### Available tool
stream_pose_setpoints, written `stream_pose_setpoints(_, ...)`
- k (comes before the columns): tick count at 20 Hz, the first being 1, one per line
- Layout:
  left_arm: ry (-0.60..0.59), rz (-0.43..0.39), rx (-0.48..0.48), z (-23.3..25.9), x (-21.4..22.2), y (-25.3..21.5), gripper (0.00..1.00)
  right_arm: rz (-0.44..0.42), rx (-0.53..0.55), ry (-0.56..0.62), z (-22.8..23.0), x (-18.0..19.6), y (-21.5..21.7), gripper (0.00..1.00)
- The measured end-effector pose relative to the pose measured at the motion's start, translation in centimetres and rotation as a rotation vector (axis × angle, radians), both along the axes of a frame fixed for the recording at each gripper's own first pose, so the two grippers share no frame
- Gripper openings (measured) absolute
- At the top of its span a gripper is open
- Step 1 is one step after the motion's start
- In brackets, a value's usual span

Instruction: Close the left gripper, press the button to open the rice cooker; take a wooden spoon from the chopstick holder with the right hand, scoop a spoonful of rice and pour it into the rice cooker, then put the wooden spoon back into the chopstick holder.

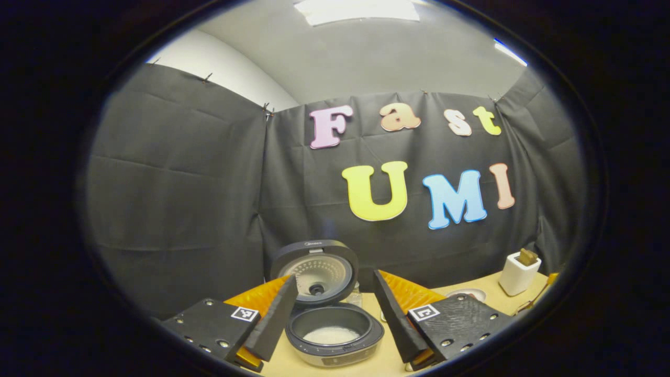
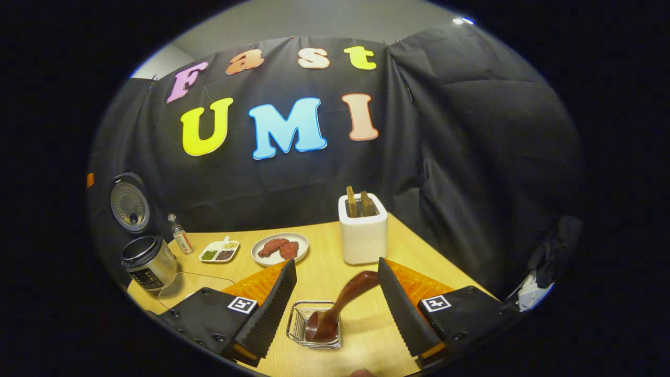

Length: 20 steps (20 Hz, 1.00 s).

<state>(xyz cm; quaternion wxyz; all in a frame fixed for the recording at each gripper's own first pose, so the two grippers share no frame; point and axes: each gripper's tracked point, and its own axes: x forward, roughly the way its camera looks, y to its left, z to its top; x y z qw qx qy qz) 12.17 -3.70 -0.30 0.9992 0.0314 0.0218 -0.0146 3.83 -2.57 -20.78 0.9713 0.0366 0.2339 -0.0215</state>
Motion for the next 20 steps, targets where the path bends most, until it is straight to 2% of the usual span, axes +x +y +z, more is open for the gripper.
stream_pose_setpoints(5,-0.016,0.012,0.002,1.7,4.3,1.6,0.88,-0.013,-0.071,-0.091,4.9,-1.0,0.5,0.98)
stream_pose_setpoints(8,-0.033,0.014,-0.002,2.9,7.7,2.6,0.87,-0.029,-0.094,-0.114,6.1,-1.8,1.2,0.98)
stream_pose_setpoints(14,-0.029,-0.005,-0.08,4.0,15.0,3.8,0.87,-0.079,-0.115,-0.092,5.6,-3.9,2.1,0.98)
stream_pose_setpoints(20,0.053,0.021,-0.148,1.4,22.3,6.2,0.88,-0.13,-0.137,-0.081,5.6,-5.6,2.5,0.98)
